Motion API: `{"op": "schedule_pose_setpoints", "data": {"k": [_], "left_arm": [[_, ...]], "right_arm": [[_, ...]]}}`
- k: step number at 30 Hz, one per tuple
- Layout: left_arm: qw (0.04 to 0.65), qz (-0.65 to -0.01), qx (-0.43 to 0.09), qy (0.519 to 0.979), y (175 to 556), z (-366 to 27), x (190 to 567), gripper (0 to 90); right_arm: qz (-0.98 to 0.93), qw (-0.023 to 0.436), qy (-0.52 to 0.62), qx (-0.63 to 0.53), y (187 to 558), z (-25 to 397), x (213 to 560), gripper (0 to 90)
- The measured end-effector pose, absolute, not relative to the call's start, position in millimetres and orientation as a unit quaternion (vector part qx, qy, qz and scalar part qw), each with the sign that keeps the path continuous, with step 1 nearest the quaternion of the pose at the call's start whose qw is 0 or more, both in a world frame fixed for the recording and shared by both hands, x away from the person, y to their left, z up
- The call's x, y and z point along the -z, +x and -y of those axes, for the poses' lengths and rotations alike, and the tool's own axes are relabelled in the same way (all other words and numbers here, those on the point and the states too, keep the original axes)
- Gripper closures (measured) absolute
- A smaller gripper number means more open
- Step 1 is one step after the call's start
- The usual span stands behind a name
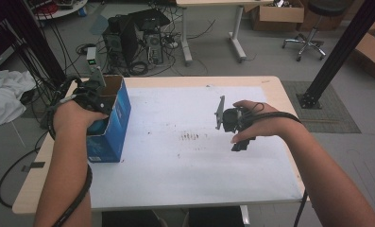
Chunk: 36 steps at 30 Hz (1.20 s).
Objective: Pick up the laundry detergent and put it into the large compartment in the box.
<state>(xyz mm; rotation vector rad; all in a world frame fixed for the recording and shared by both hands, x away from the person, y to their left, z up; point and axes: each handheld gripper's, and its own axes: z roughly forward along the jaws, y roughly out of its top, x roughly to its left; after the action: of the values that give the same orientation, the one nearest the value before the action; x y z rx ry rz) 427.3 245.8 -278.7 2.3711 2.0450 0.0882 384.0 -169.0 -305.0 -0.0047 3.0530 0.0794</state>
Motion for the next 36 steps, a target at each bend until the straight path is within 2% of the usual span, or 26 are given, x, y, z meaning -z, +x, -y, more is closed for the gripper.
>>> {"op": "schedule_pose_setpoints", "data": {"k": [28, 36], "left_arm": [[0.011, -0.645, -0.062, 0.761, 417, -240, 240, 15.3], [0.002, -0.630, -0.067, 0.773, 411, -232, 228, 8.7]], "right_arm": [[-0.998, 0.049, -0.001, -0.034, 380, 172, 300, 16.0], [-0.998, 0.049, -0.001, -0.035, 379, 172, 299, 16.0]]}}
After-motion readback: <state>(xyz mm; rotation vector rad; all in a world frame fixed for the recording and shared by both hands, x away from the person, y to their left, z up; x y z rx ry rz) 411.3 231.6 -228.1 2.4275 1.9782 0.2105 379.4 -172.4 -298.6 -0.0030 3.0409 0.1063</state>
